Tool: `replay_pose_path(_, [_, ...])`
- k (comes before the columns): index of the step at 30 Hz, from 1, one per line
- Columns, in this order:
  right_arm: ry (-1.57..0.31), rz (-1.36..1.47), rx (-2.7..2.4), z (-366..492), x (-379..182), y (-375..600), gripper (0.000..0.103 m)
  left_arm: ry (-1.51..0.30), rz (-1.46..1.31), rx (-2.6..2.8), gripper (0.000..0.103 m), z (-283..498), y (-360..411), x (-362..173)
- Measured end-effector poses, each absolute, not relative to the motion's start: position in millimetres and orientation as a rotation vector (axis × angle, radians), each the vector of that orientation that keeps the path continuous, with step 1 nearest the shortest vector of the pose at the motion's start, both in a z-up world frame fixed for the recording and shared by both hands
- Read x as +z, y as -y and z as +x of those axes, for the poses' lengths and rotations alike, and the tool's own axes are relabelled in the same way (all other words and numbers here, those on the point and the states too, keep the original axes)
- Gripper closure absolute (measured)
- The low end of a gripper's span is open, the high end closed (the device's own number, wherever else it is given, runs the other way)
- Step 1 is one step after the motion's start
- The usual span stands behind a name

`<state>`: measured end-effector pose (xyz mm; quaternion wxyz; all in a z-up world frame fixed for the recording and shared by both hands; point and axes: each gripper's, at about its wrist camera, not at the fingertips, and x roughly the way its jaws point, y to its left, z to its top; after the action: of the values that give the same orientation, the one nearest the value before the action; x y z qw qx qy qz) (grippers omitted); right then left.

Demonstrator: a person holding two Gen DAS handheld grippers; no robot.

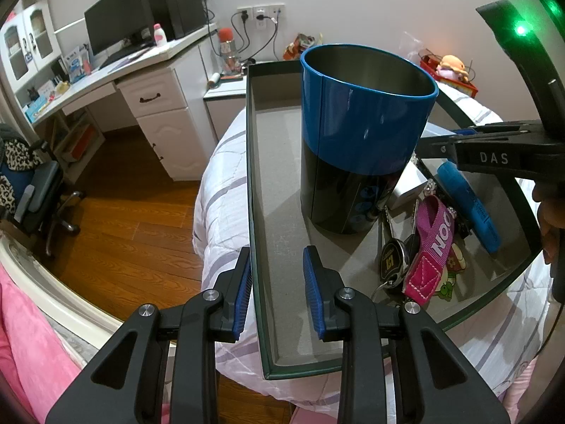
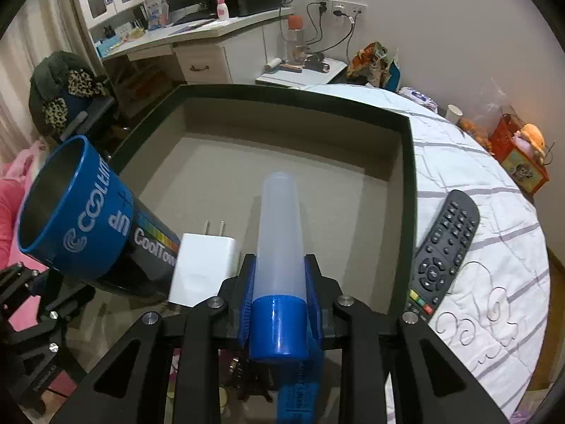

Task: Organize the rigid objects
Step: 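Carry the clear tube with the right tool into the tray, then open the right tool to release the tube beside the charger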

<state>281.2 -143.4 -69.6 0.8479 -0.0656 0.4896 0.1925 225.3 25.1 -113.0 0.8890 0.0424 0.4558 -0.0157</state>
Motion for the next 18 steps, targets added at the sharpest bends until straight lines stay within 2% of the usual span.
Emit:
replay_pose_path(7, [-0.982,-0.138,0.38,277,-61,146,0.075,-0.947,0.087,-0.033,0.075,225,-25,-113])
replay_pose_path(11, [-0.936,-0.14,0.376,270,-48,149,0.057,-0.947,0.087,-0.033,0.075,225,-25,-113])
replay_pose_path(18, [-0.852,-0.121,0.358,256,-23,164,0.056,-0.947,0.087,-0.032,0.075,225,-24,-113])
